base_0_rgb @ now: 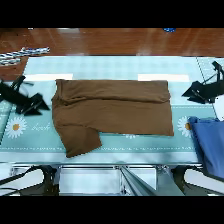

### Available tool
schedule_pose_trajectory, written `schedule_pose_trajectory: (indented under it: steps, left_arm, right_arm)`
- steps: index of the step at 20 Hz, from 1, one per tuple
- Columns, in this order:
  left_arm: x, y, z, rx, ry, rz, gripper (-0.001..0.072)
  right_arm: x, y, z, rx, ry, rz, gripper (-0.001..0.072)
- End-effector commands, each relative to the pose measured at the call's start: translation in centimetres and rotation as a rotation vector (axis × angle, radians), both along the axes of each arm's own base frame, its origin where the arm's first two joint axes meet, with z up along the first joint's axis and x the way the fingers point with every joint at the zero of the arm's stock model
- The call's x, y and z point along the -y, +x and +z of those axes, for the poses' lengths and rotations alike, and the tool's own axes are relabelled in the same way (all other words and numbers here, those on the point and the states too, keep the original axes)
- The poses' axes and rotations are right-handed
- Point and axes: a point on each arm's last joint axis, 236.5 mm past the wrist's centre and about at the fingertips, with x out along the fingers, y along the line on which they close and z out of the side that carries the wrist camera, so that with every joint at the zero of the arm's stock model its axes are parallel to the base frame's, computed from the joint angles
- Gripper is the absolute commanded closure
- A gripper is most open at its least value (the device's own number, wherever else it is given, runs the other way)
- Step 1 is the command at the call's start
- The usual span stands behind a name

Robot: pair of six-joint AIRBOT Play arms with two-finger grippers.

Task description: Fold the shirts.

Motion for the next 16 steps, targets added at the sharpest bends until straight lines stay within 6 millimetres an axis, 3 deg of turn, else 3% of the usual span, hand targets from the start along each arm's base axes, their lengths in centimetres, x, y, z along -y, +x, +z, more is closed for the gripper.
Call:
schedule_pose_trajectory:
  steps: [1,3,5,9,11,13,14,15,16]
  left_arm:
    - [1.0,-5.1,-1.9,0.012,-0.149,0.256,0.0198]
    - [2.6,-6.1,-2.7,0.034,-0.242,0.335,0.0198]
    - [4.1,-7.9,-4.4,-0.017,-0.263,0.320,0.0198]
    - [7.0,-8.7,-6.8,-0.033,-0.278,0.317,0.0198]
    - [7.7,-8.5,-7.6,-0.024,-0.257,0.297,0.0199]
    - [7.7,-7.6,-8.0,-0.009,-0.231,0.326,0.0208]
    - [7.6,-7.2,-8.1,-0.002,-0.222,0.339,0.0318]
    - [7.6,-7.0,-8.1,0.006,-0.216,0.337,0.0542]
    - [7.5,-6.9,-8.1,0.026,-0.213,0.314,0.0683]
  right_arm:
    - [-3.3,-3.8,-0.3,0.120,0.067,-0.048,0.0301]
    - [-5.6,-5.6,-0.8,0.141,0.130,-0.062,0.0301]
    - [-6.5,-6.9,-1.4,0.134,0.151,-0.062,0.0301]
    - [-7.6,-7.4,-0.8,0.127,0.215,-0.063,0.0301]
    - [-6.9,-6.4,0.8,0.172,0.255,-0.104,0.0301]
    - [-3.9,-6.9,1.2,0.169,0.218,-0.148,0.0301]
    - [-1.5,-8.1,0.4,0.125,0.170,-0.193,0.0301]
    - [0.8,-10.2,-1.2,0.039,0.114,-0.257,0.0301]
    - [2.3,-12.2,-2.9,-0.056,0.070,-0.329,0.0301]
